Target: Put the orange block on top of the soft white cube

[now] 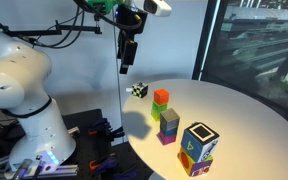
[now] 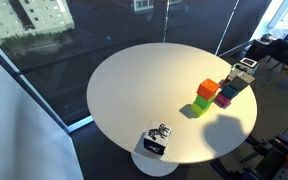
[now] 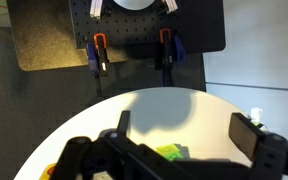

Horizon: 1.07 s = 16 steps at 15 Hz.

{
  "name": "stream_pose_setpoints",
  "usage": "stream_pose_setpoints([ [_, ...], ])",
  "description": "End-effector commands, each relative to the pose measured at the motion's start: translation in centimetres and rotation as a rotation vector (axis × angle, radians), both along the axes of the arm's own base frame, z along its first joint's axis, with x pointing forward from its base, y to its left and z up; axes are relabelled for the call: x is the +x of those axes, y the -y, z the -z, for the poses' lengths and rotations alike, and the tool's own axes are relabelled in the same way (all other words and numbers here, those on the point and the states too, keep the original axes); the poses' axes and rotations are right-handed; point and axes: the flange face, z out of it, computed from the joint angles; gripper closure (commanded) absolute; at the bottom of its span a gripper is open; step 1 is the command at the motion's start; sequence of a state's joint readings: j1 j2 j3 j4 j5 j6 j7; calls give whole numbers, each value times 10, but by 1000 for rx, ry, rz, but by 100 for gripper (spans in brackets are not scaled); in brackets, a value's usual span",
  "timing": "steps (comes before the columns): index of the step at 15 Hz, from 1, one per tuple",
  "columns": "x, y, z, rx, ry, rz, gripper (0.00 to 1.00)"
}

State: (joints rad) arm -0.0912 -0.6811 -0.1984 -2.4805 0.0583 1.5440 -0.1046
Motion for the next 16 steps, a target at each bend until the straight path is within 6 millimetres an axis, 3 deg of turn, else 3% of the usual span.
stream_pose_setpoints([
  [1, 16, -10, 1, -42, 41, -7, 0],
  [7, 51, -37, 15, -123, 137, -21, 0],
  [16, 116, -81, 58, -197, 186, -6, 0],
])
